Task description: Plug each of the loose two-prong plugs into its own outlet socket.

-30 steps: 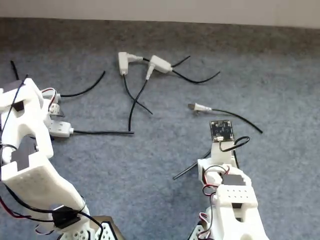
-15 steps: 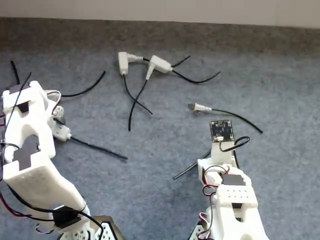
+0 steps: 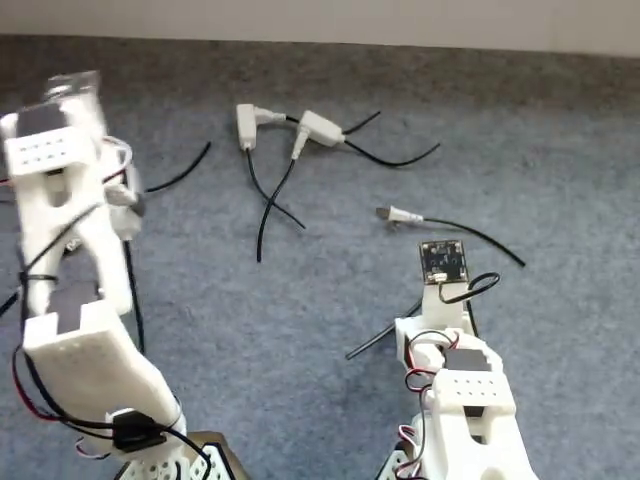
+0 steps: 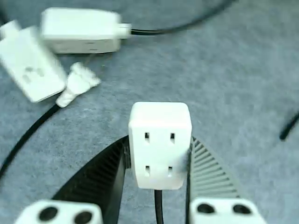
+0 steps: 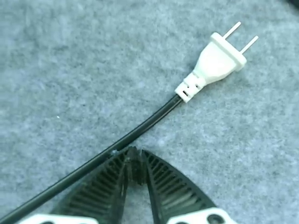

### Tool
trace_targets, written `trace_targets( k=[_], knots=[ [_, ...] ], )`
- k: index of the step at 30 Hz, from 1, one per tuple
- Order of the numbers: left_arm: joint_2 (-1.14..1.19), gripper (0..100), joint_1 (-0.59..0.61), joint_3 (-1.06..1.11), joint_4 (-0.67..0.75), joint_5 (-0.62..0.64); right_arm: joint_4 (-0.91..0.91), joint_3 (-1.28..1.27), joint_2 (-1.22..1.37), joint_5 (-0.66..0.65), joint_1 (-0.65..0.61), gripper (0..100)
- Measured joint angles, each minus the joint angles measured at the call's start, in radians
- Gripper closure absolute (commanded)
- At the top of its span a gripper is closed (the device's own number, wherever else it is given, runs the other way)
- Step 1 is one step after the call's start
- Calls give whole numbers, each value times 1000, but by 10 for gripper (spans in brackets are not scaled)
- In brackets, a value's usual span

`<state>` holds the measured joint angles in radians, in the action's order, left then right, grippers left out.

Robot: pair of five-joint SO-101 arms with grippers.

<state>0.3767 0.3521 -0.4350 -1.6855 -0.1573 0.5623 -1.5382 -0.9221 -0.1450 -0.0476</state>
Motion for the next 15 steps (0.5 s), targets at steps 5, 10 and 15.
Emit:
trace_targets(
  k=[5, 10, 15],
  knots=[
    [-6, 984, -181, 21, -77, -261, 0, 0, 0, 0, 0, 991],
    [-6, 986, -354, 192, -78, -365, 0, 0, 0, 0, 0, 991],
    [-6, 986, -537, 311, -77, -379, 0, 0, 0, 0, 0, 991]
  ],
)
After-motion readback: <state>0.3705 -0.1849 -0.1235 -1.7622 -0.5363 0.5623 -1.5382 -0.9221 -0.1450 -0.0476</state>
